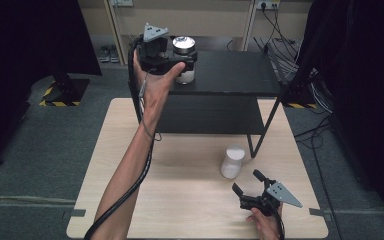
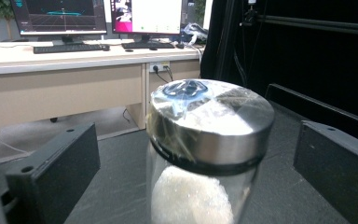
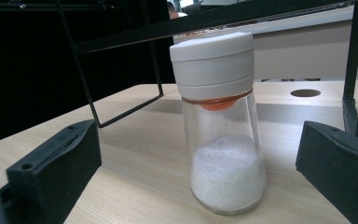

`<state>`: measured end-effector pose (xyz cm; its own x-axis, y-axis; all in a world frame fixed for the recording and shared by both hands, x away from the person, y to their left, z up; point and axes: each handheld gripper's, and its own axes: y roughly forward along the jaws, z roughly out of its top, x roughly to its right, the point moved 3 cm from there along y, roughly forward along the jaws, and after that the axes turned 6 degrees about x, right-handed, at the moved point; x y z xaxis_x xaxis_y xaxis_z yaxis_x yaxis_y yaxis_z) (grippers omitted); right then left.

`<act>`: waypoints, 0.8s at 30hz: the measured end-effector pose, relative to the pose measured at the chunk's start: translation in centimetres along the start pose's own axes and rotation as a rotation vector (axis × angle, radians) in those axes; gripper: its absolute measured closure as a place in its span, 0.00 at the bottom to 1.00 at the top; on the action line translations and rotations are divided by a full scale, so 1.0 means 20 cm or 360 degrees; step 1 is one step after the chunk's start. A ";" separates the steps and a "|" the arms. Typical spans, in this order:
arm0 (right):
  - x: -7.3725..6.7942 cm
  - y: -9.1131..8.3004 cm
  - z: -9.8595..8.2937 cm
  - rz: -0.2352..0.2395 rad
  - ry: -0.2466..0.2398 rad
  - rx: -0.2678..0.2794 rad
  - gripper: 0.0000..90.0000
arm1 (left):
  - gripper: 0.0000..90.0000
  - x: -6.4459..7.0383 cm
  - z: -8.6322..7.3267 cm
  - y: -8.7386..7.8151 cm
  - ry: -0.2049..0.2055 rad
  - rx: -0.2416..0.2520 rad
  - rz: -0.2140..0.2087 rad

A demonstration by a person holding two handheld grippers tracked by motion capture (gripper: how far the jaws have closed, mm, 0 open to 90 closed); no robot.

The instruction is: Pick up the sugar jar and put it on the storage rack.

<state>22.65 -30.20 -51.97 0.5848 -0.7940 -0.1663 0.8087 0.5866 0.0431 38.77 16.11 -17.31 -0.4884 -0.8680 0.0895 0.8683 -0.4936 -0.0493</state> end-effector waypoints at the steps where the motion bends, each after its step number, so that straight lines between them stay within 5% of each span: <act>1: 0.00 0.00 0.00 0.0000 0.0000 0.0000 0.00 | 0.00 0.00 0.00 -0.01 -0.0002 0.0001 -0.0007; 10: 0.00 0.00 0.00 -0.0001 -0.0001 -0.0002 0.00 | 0.00 0.00 -0.03 -0.10 0.0005 0.0030 -0.0084; 24: 0.00 0.00 0.00 -0.0003 -0.0004 0.0001 0.00 | 0.00 0.04 -0.21 -0.29 0.0001 0.0145 -0.0188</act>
<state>22.61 -30.14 -51.97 0.5831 -0.7956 -0.1641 0.8100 0.5848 0.0431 32.93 17.99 -21.09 -0.5879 -0.8041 0.0889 0.8089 -0.5857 0.0519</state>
